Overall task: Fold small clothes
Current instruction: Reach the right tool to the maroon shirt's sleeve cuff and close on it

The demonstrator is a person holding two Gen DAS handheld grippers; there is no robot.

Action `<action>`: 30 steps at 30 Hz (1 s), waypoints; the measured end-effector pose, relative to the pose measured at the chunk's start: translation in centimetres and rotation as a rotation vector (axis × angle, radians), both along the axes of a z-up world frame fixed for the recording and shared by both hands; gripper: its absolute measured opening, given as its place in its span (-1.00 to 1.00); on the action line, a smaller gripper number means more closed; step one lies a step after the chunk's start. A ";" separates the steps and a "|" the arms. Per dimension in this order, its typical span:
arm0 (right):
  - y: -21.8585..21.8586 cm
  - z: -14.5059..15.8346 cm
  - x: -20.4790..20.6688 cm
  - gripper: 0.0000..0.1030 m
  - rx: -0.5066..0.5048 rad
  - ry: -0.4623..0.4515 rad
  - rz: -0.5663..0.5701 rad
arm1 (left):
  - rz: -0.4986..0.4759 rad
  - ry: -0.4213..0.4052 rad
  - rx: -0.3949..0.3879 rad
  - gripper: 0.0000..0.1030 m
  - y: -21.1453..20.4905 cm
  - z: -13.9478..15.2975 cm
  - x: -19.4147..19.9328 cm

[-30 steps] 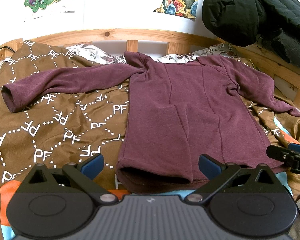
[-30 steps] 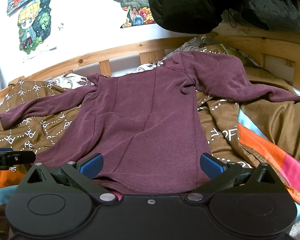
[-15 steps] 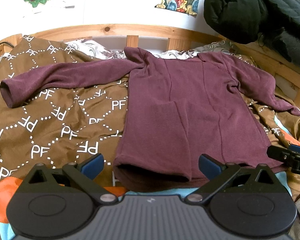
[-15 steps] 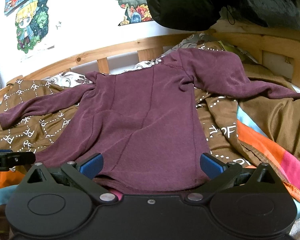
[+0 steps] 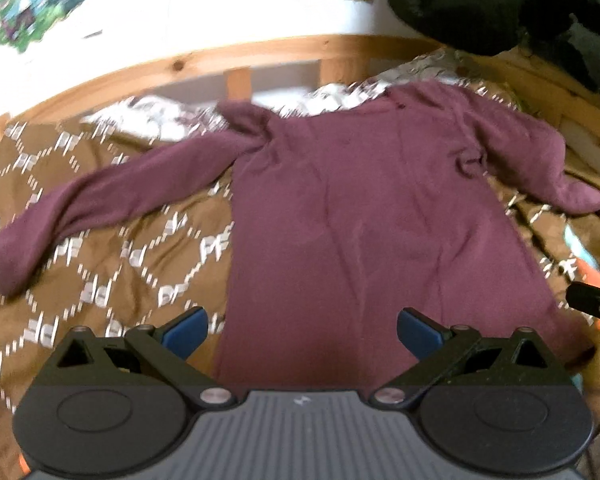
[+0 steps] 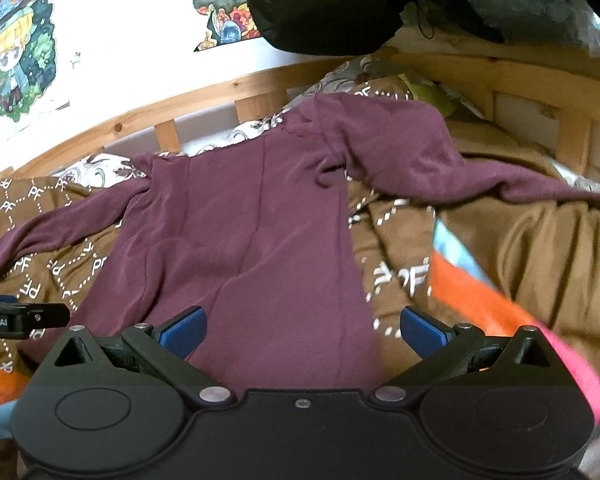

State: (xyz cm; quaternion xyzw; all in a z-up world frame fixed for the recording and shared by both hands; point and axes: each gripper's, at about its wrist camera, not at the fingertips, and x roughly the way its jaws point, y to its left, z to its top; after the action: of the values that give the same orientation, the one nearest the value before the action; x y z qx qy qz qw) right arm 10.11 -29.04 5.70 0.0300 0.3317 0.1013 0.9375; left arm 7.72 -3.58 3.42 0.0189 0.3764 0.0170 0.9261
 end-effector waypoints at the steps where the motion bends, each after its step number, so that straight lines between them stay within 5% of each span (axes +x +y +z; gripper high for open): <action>1: -0.3 0.4 0.7 0.99 -0.013 -0.001 0.010 | -0.009 -0.005 0.012 0.99 -0.3 0.6 0.5; 8: -2.9 2.6 6.6 0.99 -0.081 -0.002 -0.034 | -0.029 0.028 0.003 0.99 -2.1 3.2 4.3; 15: -5.3 3.0 10.2 0.99 0.052 -0.063 -0.125 | -0.036 0.083 -0.055 0.99 -3.1 2.7 7.8; 23: -7.4 1.1 9.6 0.99 0.007 -0.135 -0.220 | 0.006 0.123 -0.120 0.99 -4.1 -0.5 8.9; 30: -11.0 -0.1 9.6 0.99 0.156 -0.051 -0.388 | -0.007 0.107 -0.141 0.99 -5.9 -2.4 7.7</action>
State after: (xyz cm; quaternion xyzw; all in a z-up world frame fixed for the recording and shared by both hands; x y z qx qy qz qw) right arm 19.71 -40.07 5.56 0.1630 0.2871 -0.0549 0.9423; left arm 15.44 -9.52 0.98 -0.0442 0.4254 -0.0138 0.9038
